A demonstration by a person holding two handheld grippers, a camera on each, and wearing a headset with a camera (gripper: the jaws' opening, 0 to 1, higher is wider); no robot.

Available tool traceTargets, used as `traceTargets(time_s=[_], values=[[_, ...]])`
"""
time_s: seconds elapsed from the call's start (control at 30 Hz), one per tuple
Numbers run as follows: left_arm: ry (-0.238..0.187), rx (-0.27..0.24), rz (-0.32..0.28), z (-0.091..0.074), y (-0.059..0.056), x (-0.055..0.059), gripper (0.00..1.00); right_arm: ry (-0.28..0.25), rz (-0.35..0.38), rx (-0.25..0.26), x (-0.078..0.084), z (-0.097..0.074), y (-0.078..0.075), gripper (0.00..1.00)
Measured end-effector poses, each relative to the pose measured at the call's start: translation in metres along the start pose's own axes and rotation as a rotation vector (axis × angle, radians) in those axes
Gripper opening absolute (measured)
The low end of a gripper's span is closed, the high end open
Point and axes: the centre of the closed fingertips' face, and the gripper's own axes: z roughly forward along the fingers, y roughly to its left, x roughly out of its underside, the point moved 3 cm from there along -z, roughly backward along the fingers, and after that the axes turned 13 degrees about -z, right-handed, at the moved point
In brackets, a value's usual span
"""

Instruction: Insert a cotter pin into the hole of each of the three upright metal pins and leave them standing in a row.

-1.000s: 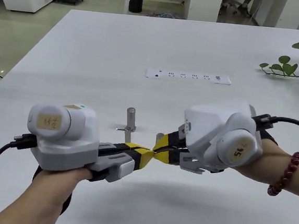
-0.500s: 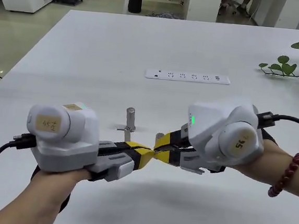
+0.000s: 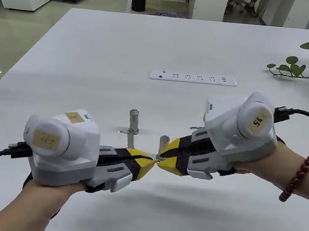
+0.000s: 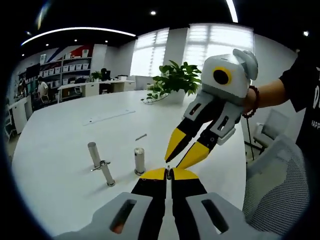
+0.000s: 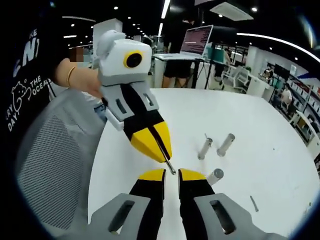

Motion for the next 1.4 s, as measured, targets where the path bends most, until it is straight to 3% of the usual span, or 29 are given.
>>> traceTargets(time_s=[0.2,0.67,1.07,1.27,1.4], values=[[0.0,0.036,0.045,-0.003,-0.002,0.001,0.0,-0.032,0.091,-0.036,0.006,0.0,0.005,0.05],[0.012,0.11,0.071,-0.003,-0.012,0.006,0.0,-0.074,0.128,-0.102,0.006,0.001,0.018,0.05],[-0.007,0.157,0.043,-0.005,-0.019,0.006,0.0,-0.082,0.103,-0.13,0.002,0.003,0.023,0.0],[-0.008,0.162,0.033,-0.006,-0.019,0.007,0.0,-0.063,0.044,-0.14,0.001,0.001,0.024,0.0],[-0.002,0.159,0.02,-0.004,-0.02,0.008,0.0,-0.023,-0.028,-0.147,0.002,0.001,0.025,0.0]])
